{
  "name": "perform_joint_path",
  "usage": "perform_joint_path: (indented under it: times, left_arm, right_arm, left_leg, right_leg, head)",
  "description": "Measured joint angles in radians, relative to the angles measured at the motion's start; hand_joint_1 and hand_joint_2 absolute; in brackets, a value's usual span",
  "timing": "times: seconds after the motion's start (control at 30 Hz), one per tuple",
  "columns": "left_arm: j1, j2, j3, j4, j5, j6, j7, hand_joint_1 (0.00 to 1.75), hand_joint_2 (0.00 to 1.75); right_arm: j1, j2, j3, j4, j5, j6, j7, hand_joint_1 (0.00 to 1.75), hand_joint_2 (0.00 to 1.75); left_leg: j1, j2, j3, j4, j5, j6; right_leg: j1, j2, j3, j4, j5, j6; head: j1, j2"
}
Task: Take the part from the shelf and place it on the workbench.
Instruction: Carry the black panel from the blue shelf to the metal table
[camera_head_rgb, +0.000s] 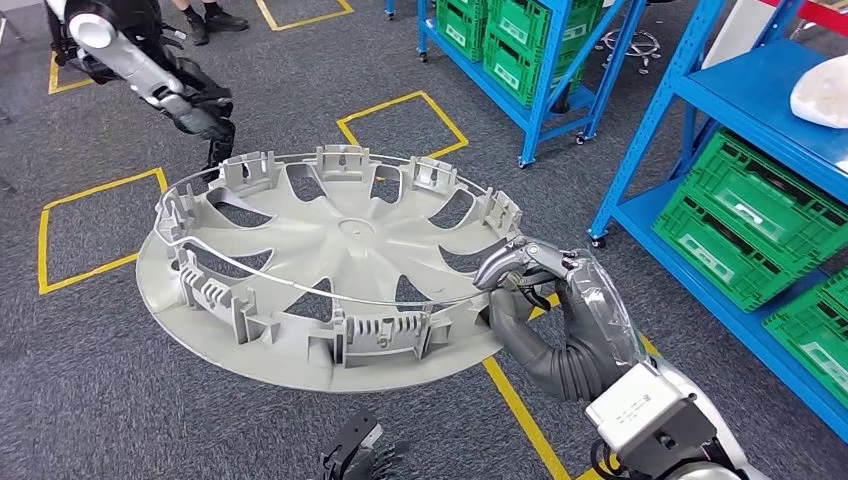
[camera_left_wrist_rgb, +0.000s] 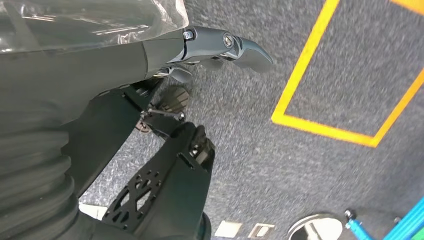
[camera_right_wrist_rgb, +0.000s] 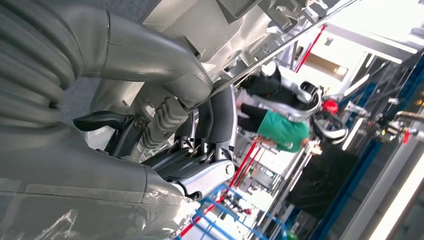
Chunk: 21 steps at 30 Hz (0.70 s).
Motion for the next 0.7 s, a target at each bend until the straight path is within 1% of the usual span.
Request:
perform_joint_path:
  times: [0.03, 0.07, 0.1, 0.13, 0.17, 0.2, 0.23, 0.27, 0.3, 0.33, 0.37, 0.4, 0.43, 0.47, 0.5, 0.53, 0.57, 0.6, 0.63, 0.67, 0.7]
  left_arm:
    - [-0.002, 0.000, 0.000, 0.000, 0.000, 0.001, 0.000, 0.00, 1.75]
    - [-0.004, 0.000, 0.001, 0.000, 0.000, 0.002, 0.000, 0.00, 1.75]
    - [-0.005, 0.000, 0.001, 0.000, 0.000, 0.003, 0.000, 0.00, 1.75]
    - [-0.005, 0.000, 0.001, 0.000, 0.000, 0.004, 0.000, 0.00, 1.75]
    - [-0.005, 0.001, 0.001, 0.000, 0.001, 0.006, 0.000, 0.00, 1.75]
    - [-0.004, 0.001, 0.001, 0.000, 0.001, 0.008, 0.000, 0.00, 1.75]
    - [-0.004, 0.001, 0.001, 0.000, 0.002, 0.010, 0.000, 0.00, 1.75]
    - [-0.005, 0.001, 0.001, 0.000, 0.002, 0.012, 0.001, 0.00, 1.75]
    - [-0.006, -0.001, 0.002, -0.001, 0.003, 0.013, 0.001, 0.00, 1.75]
    - [-0.007, -0.001, 0.002, -0.001, 0.003, 0.014, 0.002, 0.00, 1.75]
    - [-0.007, -0.002, 0.002, -0.001, 0.003, 0.015, 0.002, 0.00, 1.75]
    - [-0.007, -0.003, 0.002, -0.001, 0.003, 0.015, 0.002, 0.00, 1.75]
    - [-0.007, -0.003, 0.002, -0.001, 0.003, 0.015, 0.003, 0.00, 1.75]
    - [-0.006, -0.003, 0.002, -0.001, 0.003, 0.015, 0.003, 0.00, 1.75]
    - [-0.006, -0.003, 0.002, -0.002, 0.003, 0.015, 0.003, 0.00, 1.75]
    - [-0.007, -0.003, 0.002, -0.002, 0.003, 0.015, 0.003, 0.00, 1.75]
    - [-0.007, -0.003, 0.002, -0.002, 0.003, 0.015, 0.003, 0.00, 1.75]
    - [-0.007, -0.004, 0.003, -0.002, 0.003, 0.015, 0.004, 0.00, 1.75]
    - [-0.006, -0.004, 0.004, -0.003, 0.003, 0.015, 0.005, 0.00, 1.75]
    - [-0.004, -0.005, 0.005, -0.003, 0.003, 0.015, 0.006, 0.00, 1.75]
    - [-0.001, -0.005, 0.006, -0.003, 0.003, 0.015, 0.006, 0.00, 1.75]
  right_arm:
    - [0.000, 0.000, 0.000, 0.000, -0.001, 0.000, -0.001, 1.75, 1.75]
    - [-0.001, 0.000, -0.001, 0.000, -0.002, 0.000, -0.001, 1.75, 1.75]
    - [-0.001, 0.000, -0.001, 0.000, -0.003, 0.000, -0.002, 1.75, 1.75]
    - [-0.001, 0.000, -0.001, 0.000, -0.004, 0.000, -0.002, 1.75, 1.75]
    - [-0.001, 0.000, -0.001, 0.000, -0.004, 0.001, -0.002, 1.75, 1.75]
    - [-0.001, 0.000, -0.001, 0.000, -0.004, 0.001, -0.002, 1.75, 1.75]
    - [-0.001, 0.000, -0.002, 0.000, -0.004, 0.001, -0.002, 1.75, 1.75]
    - [-0.001, 0.000, -0.002, 0.000, -0.004, 0.001, -0.003, 1.75, 1.75]
    - [-0.001, -0.001, -0.002, 0.001, -0.004, 0.001, -0.004, 1.75, 1.75]
    - [0.000, -0.001, -0.002, 0.001, -0.004, 0.001, -0.004, 1.75, 1.75]
    - [0.002, -0.002, -0.002, 0.001, -0.004, 0.000, -0.005, 1.75, 1.75]
    - [0.004, -0.002, -0.002, 0.002, -0.004, 0.000, -0.005, 1.75, 1.75]
    - [0.005, -0.003, -0.002, 0.003, -0.005, 0.000, -0.005, 1.75, 1.75]
    - [0.006, -0.003, -0.002, 0.004, -0.005, 0.000, -0.005, 1.75, 1.75]
    - [0.005, -0.003, -0.002, 0.005, -0.005, 0.000, -0.005, 1.75, 1.75]
    - [0.005, -0.004, -0.002, 0.005, -0.005, 0.000, -0.006, 1.75, 1.75]
    - [0.004, -0.004, -0.002, 0.006, -0.005, 0.000, -0.006, 1.75, 1.75]
    - [0.003, -0.005, -0.002, 0.006, -0.005, 0.000, -0.006, 1.75, 1.75]
    - [0.002, -0.005, -0.003, 0.007, -0.005, 0.001, -0.006, 1.75, 1.75]
    - [0.000, -0.005, -0.003, 0.007, -0.005, 0.001, -0.006, 1.75, 1.75]
    - [-0.001, -0.005, -0.003, 0.007, -0.005, 0.001, -0.006, 1.75, 1.75]
  left_leg:
    - [-0.006, 0.025, 0.032, -0.063, 0.022, 0.005]
    - [-0.012, 0.046, 0.054, -0.106, 0.032, 0.013]
    - [-0.017, 0.059, 0.062, -0.126, 0.032, 0.021]
    - [-0.022, 0.056, 0.061, -0.130, 0.029, 0.028]
    - [-0.021, 0.044, 0.061, -0.133, 0.029, 0.037]
    - [-0.020, 0.033, 0.062, -0.137, 0.032, 0.043]
    - [-0.018, 0.021, 0.064, -0.141, 0.034, 0.050]
    - [-0.015, 0.010, 0.066, -0.145, 0.036, 0.056]
    - [-0.014, -0.002, 0.066, -0.146, 0.037, 0.060]
    - [-0.015, -0.014, 0.066, -0.145, 0.036, 0.063]
    - [-0.016, -0.027, 0.066, -0.144, 0.036, 0.064]
    - [-0.017, -0.042, 0.066, -0.143, 0.035, 0.065]
    - [-0.017, -0.056, 0.066, -0.140, 0.034, 0.065]
    - [-0.016, -0.072, 0.066, -0.136, 0.032, 0.064]
    - [-0.015, -0.086, 0.065, -0.131, 0.030, 0.062]
    - [-0.015, -0.100, 0.062, -0.126, 0.027, 0.058]
    - [-0.014, -0.113, 0.058, -0.121, 0.026, 0.053]
    - [-0.012, -0.124, 0.052, -0.118, 0.027, 0.047]
    - [-0.009, -0.135, 0.048, -0.117, 0.029, 0.041]
    - [-0.005, -0.147, 0.045, -0.119, 0.031, 0.034]
    - [-0.004, -0.146, 0.043, -0.119, 0.031, 0.028]
  right_leg:
    - [0.003, -0.010, 0.003, 0.001, -0.004, 0.005]
    - [0.006, -0.020, 0.005, 0.002, -0.007, 0.010]
    - [0.009, -0.029, 0.007, 0.001, -0.009, 0.015]
    - [0.011, -0.040, 0.008, 0.000, -0.010, 0.020]
    - [0.010, -0.049, 0.011, -0.003, -0.012, 0.026]
    - [0.007, -0.042, 0.013, -0.001, -0.019, 0.031]
    - [0.005, -0.021, 0.008, 0.014, -0.032, 0.035]
    - [0.003, 0.008, -0.007, 0.048, -0.055, 0.037]
    - [0.001, 0.039, -0.034, 0.103, -0.083, 0.037]
    - [0.001, 0.057, -0.068, 0.169, -0.111, 0.037]
    - [0.002, 0.064, -0.102, 0.230, -0.129, 0.037]
    - [0.002, 0.067, -0.125, 0.264, -0.129, 0.037]
    - [0.002, 0.068, -0.132, 0.263, -0.109, 0.036]
    - [0.001, 0.072, -0.121, 0.224, -0.073, 0.035]
    - [0.000, 0.085, -0.099, 0.162, -0.031, 0.033]
    - [-0.002, 0.108, -0.076, 0.104, -0.001, 0.031]
    - [-0.003, 0.127, -0.058, 0.059, 0.015, 0.030]
    - [-0.004, 0.141, -0.048, 0.035, 0.019, 0.029]
    - [-0.002, 0.144, -0.045, 0.029, 0.014, 0.027]
    - [-0.001, 0.134, -0.043, 0.024, 0.014, 0.024]
    - [0.000, 0.123, -0.039, 0.020, 0.016, 0.018]
  head:
    - [-0.001, 0.000]
    - [-0.001, 0.000]
    - [0.000, 0.000]
    - [0.001, 0.000]
    - [0.002, 0.000]
    - [0.003, 0.000]
    - [0.005, 0.000]
    - [0.008, 0.000]
    - [0.013, 0.000]
    - [0.017, 0.000]
    - [0.021, 0.000]
    - [0.023, 0.000]
    - [0.023, 0.000]
    - [0.024, 0.000]
    - [0.026, 0.000]
    - [0.027, 0.000]
    - [0.027, 0.000]
    - [0.027, 0.000]
    - [0.026, 0.000]
    - [0.025, 0.000]
    - [0.024, 0.000]
